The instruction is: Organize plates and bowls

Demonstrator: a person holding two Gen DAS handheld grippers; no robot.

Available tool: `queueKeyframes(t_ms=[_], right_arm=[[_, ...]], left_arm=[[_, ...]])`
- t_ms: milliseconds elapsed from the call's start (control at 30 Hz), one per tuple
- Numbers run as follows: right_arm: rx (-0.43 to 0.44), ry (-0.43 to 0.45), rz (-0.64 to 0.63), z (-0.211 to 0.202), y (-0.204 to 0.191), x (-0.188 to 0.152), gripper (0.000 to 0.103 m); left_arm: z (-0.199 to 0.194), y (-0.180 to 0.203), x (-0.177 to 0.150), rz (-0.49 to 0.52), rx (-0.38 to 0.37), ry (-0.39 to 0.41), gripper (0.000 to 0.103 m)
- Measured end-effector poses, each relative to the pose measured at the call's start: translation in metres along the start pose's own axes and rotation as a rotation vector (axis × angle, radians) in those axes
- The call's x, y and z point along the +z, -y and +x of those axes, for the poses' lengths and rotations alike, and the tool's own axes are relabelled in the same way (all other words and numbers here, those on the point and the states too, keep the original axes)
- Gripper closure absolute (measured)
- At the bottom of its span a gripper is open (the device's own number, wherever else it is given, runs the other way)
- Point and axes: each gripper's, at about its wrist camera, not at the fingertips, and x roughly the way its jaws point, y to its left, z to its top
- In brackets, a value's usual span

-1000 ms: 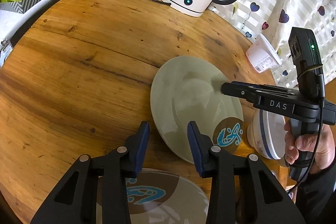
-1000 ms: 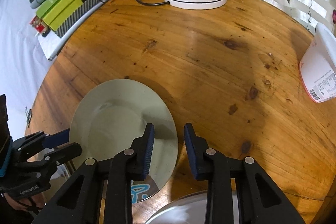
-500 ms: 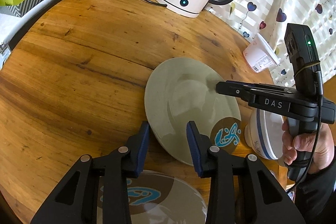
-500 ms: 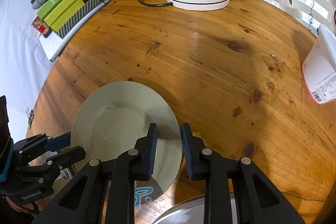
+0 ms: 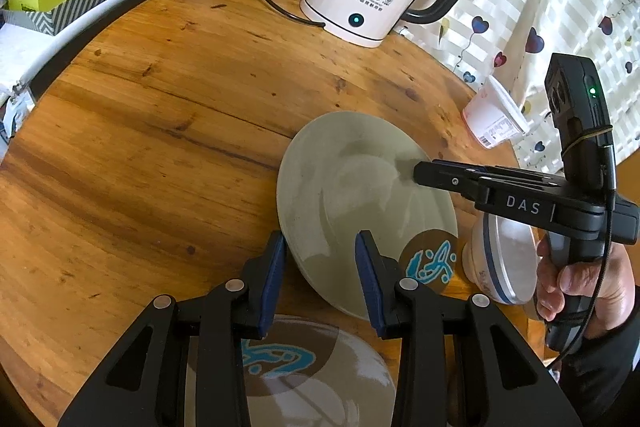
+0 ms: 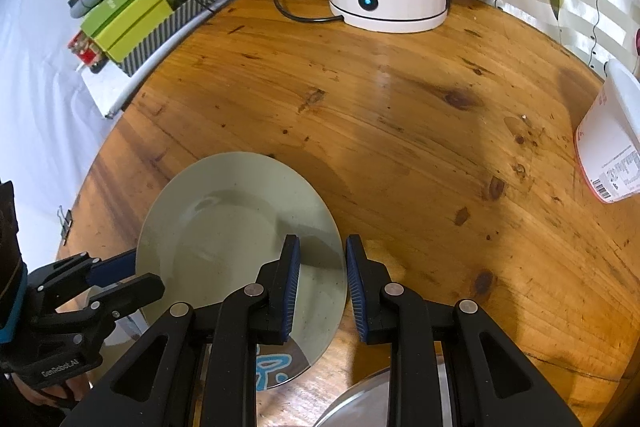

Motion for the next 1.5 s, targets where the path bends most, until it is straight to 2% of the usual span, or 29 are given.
queueKeyframes(t_ms=[700, 1500], right_arm=[[0.003, 0.021, -0.014, -0.018, -0.031, -0.012, 0.08], [0.03, -0.001, -0.045, -0.022, -0.09, -0.06, 0.08]], left_arm=[[-0.035, -0.008, -0.013, -0.009, 0.008, 0.046, 0.066], [-0.077, -0.034, -0.064, -0.032, 0.052, 0.059, 0.066]])
